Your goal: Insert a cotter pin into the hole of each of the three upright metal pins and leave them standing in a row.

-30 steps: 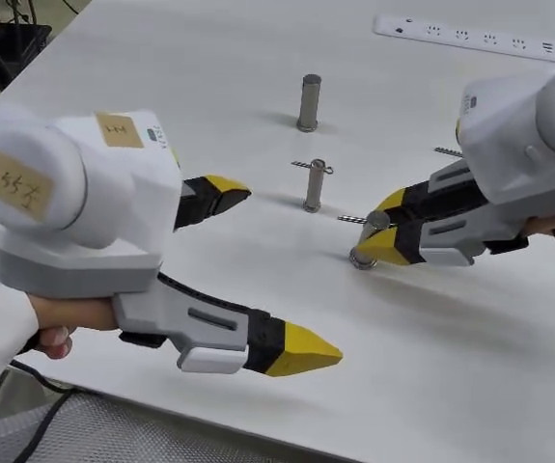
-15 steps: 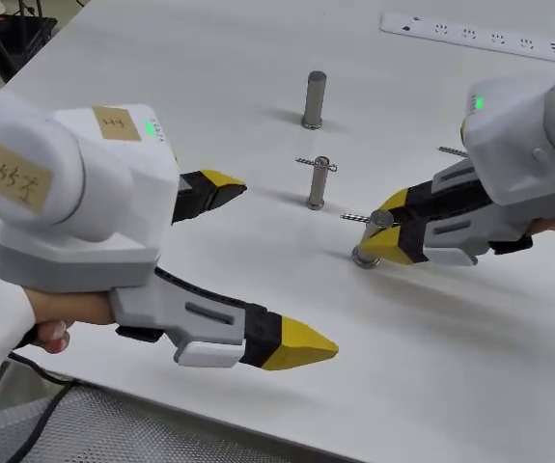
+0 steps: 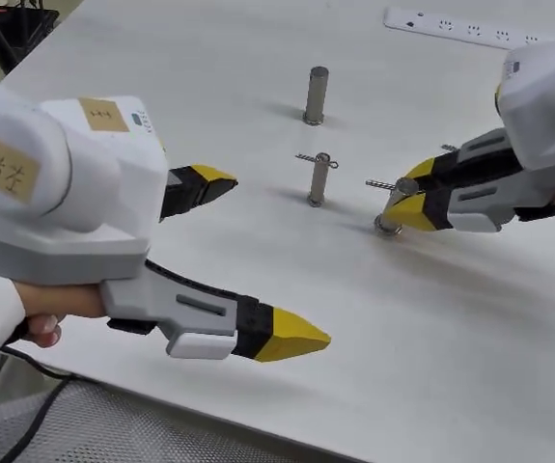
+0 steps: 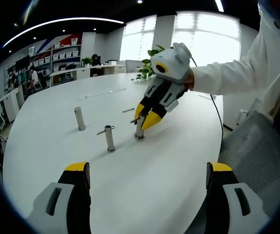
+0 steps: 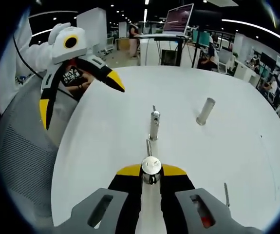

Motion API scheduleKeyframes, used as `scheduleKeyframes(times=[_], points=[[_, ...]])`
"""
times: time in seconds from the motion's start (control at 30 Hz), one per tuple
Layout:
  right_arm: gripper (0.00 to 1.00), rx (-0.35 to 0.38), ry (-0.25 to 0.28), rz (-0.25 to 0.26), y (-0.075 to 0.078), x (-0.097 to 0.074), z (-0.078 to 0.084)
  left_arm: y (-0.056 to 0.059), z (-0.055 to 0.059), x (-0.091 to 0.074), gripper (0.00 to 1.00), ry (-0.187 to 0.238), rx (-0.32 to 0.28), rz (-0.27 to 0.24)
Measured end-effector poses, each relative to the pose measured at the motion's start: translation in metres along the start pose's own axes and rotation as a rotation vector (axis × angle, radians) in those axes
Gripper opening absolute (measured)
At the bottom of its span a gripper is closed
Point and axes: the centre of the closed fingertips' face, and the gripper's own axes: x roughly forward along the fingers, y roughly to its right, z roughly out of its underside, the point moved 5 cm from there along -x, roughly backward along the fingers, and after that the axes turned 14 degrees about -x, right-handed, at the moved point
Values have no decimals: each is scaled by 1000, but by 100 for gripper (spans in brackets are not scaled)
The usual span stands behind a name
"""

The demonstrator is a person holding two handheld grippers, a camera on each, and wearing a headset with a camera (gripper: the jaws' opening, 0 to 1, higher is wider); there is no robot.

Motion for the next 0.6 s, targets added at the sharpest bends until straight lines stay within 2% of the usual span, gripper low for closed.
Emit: scheduleKeyframes(times=[0.23, 0.6], points=[[8, -45, -18, -13, 5, 1, 4, -1, 3, 0, 99, -8, -4, -5], [8, -16, -13, -18, 9, 0, 10, -1, 3, -1, 99, -12, -12, -4]])
